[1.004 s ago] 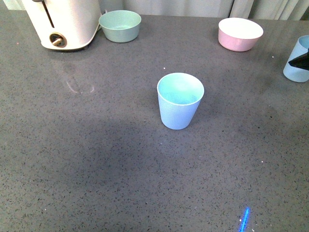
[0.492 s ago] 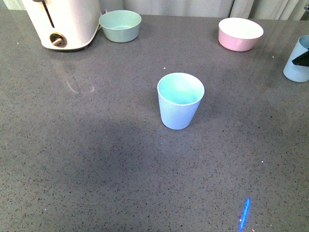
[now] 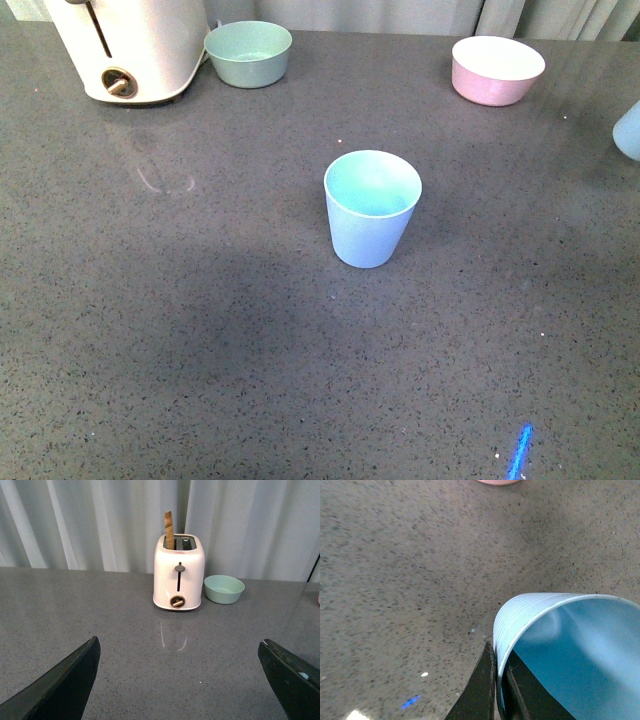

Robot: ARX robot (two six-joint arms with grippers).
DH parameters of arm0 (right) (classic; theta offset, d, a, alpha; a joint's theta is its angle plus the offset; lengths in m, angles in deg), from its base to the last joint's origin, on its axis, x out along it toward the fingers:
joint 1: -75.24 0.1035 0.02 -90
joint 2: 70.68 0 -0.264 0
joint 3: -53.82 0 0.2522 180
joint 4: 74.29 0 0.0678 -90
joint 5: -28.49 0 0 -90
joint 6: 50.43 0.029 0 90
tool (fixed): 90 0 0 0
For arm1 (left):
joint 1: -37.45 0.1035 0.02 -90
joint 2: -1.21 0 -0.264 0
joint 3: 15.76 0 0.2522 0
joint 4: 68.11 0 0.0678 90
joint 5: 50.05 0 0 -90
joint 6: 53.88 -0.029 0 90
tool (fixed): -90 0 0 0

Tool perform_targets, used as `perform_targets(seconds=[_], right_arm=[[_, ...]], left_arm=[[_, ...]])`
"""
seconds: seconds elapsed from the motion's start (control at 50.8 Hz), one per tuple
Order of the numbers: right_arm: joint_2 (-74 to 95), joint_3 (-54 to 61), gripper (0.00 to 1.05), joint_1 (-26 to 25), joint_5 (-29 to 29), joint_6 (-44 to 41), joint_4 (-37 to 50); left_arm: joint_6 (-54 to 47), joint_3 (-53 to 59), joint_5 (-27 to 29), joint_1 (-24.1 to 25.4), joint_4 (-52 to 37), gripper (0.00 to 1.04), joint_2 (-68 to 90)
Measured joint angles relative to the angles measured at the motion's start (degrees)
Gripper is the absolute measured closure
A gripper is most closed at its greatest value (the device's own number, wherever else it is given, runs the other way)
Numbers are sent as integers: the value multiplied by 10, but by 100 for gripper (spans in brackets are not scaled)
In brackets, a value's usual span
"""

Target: Stack blue cups with both arms

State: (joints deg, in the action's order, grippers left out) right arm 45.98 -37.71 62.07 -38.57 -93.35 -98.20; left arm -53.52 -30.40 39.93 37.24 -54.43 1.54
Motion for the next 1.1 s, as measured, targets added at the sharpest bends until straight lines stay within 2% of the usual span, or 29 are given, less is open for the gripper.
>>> perform_targets(seconds=[0.098,0.217,0.354,0.551,0.729,0.847,1.103], right_arm=[[-46,21,103,4,33,0,-15],[-129,56,103,35,81,0,-36],[-222,99,103,124,114,4,-59],[-240,130,103,225,99,28,-56],[-240,149,103,295,78,37,-55],[-232,158,103,320,66,39,-50],[-208,159,103,331,46,46,-42]], left_arm=[[0,0,0,0,0,9,0],[0,0,0,0,0,9,0],[0,0,0,0,0,9,0],[0,0,0,0,0,9,0],[0,0,0,0,0,9,0],[0,0,0,0,0,9,0],[0,0,0,0,0,9,0]])
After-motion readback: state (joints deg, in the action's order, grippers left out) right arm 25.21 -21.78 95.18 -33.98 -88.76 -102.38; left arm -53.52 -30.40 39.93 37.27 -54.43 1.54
